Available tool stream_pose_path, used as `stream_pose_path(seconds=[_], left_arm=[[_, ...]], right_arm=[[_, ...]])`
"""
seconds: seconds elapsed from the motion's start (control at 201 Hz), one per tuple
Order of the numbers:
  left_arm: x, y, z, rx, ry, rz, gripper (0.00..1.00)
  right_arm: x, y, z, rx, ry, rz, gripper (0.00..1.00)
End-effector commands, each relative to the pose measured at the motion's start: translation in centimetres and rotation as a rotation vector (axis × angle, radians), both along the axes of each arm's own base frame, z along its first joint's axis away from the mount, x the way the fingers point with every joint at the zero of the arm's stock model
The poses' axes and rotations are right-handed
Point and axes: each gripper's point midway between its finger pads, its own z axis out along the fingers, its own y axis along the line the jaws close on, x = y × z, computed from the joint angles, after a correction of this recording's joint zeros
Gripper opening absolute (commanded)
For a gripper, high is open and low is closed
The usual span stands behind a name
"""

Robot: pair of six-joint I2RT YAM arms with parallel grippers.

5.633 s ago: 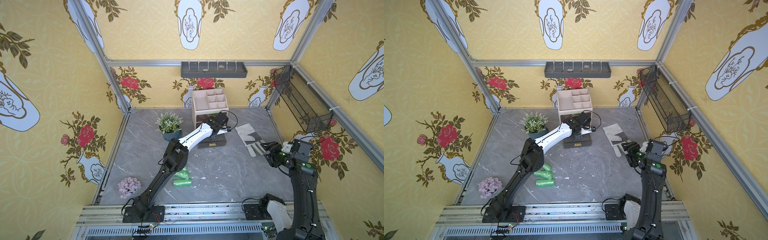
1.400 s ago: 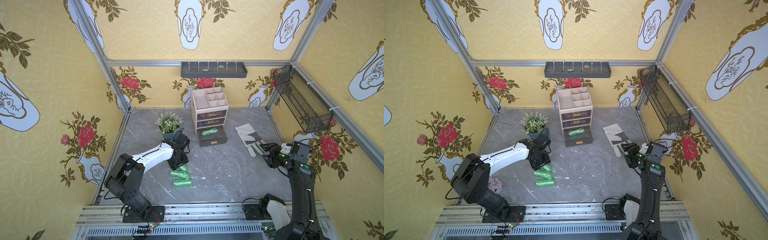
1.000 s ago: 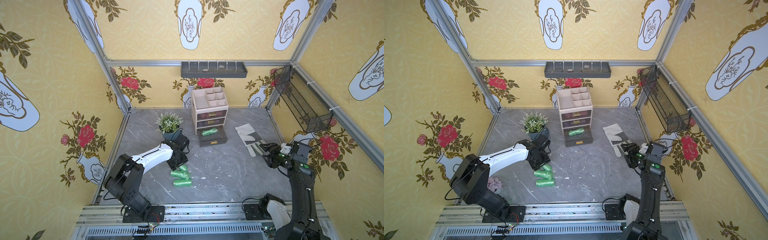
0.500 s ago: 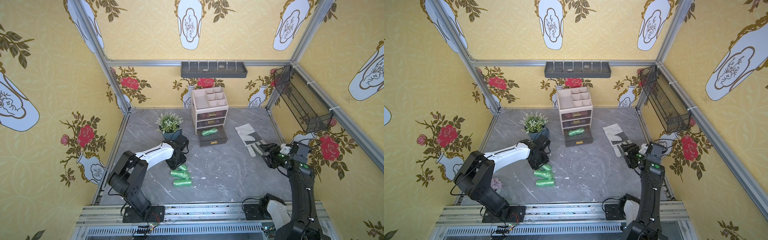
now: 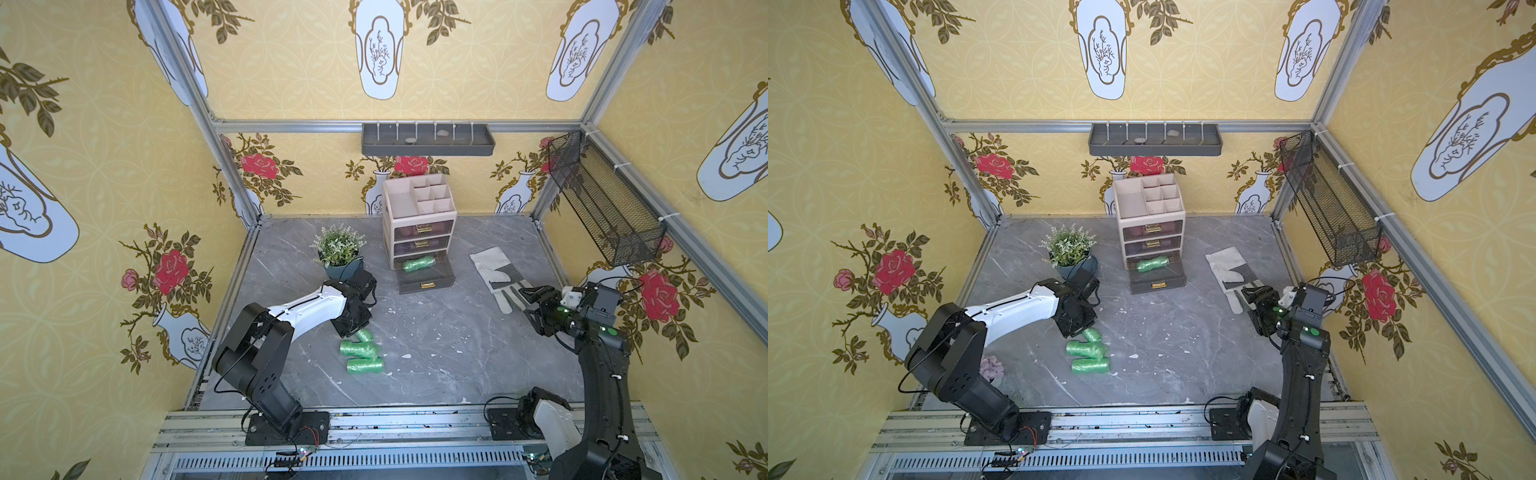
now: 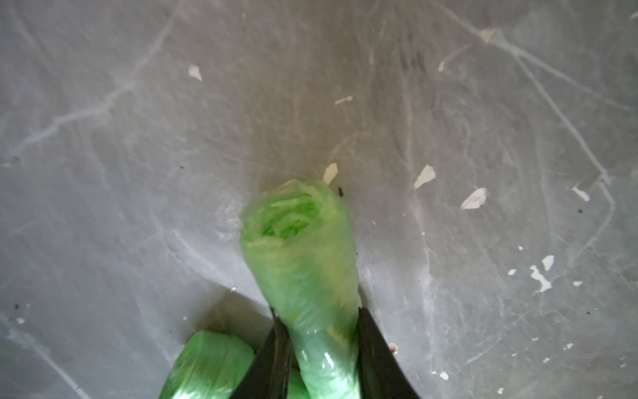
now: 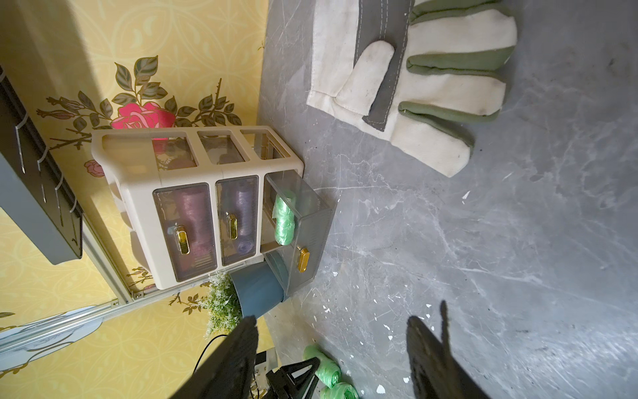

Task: Sort the rolls of trash bags by color and place them into the drawer
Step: Pick up the roll of trash bags from the center of the board.

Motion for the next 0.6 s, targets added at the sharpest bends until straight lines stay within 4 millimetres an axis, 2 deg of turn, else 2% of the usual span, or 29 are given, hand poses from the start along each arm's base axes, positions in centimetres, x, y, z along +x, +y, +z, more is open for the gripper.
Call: stream_pose_path(seconds=[0.0, 0.11, 0.219, 0.403, 0.598], left_arm=[[-0.2, 0.2, 0.0, 0.009, 0.007, -0.017, 0.26], [0.0, 0.2, 0.9, 0.006, -0.010, -0.023, 0.19], [0.5, 0.6, 3.6, 0.010, -0.078, -0.035, 0.12], [2.1, 1.3, 11.4, 0.050, -0.275, -0.168, 0.03], [3.2, -1.1, 19.7, -0.006, -0.561, -0.431, 0.03]], right_arm=[[0.3, 0.0, 0.7, -0.008, -0.023, 0.004, 0.69], [0.2, 0.0, 1.0, -0.007, -0.029, 0.002, 0.69], [0.2, 0.0, 1.5, -0.009, -0.037, 0.001, 0.69], [0.0, 0.1, 2.4, -0.010, -0.056, -0.005, 0.69], [-0.7, 0.5, 3.0, -0.005, -0.078, -0.003, 0.69]])
